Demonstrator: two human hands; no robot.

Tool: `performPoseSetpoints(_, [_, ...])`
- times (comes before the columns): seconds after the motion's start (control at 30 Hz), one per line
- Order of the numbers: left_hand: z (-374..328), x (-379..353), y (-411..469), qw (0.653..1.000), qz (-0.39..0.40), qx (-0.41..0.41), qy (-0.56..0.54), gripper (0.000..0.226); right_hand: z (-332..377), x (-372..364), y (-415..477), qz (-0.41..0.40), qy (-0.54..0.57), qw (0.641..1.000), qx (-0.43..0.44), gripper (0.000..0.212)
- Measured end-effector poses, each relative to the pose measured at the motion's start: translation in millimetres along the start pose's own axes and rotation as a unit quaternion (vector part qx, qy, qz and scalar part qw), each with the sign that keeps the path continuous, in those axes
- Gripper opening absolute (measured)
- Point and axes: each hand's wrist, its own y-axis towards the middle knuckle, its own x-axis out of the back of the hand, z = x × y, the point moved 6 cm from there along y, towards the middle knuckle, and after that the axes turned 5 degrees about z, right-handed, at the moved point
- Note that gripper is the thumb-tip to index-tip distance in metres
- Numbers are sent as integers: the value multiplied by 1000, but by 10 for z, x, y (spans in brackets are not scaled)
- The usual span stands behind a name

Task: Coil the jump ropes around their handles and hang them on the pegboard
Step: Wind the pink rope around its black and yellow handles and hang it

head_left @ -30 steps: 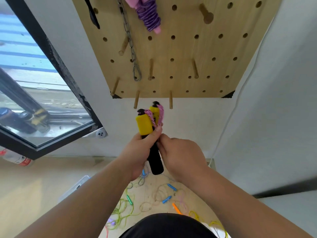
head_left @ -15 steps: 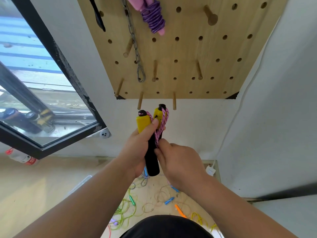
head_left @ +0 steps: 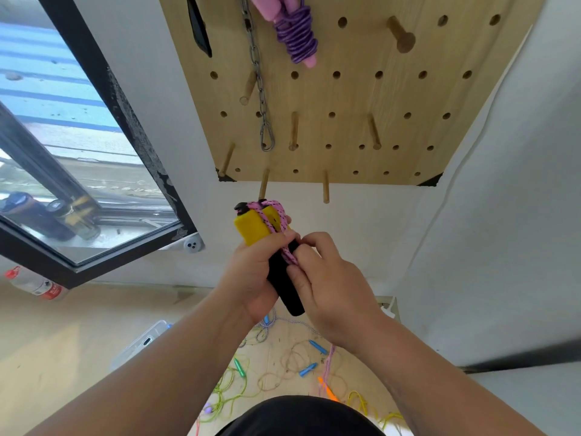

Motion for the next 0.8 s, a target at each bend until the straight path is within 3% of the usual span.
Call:
performPoseSetpoints(0.03, [-26, 10, 8, 1000, -8, -4, -17, 6, -2, 11, 3, -8, 9, 1000, -1, 39])
performPoseSetpoints(0.17, [-156, 46, 60, 998, -24, -31, -46, 12, -42, 18, 5, -25, 67, 997, -19, 41])
performPoseSetpoints(0.27, [-182, 29, 34, 997, 3, -45, -55, 32, -44, 51, 3, -59, 102, 993, -12, 30])
performPoseSetpoints(0.37, [-151, -13, -20, 995, 48, -49, -73, 15, -2, 92, 1, -80, 146, 986, -3, 26])
performPoseSetpoints(0.5, [-106, -22, -68, 994, 72, -38, -70, 27, 33, 118, 13, -82, 160, 984, 7, 23])
performPoseSetpoints(0.6, [-121, -34, -98, 997, 29, -64, -26, 6, 29, 131, 29, -65, 147, 987, 20, 21])
performPoseSetpoints(0.8, [-232, 9, 26, 995, -14, -94, -38, 18, 23, 153, 65, -50, 182, 982, 7, 23])
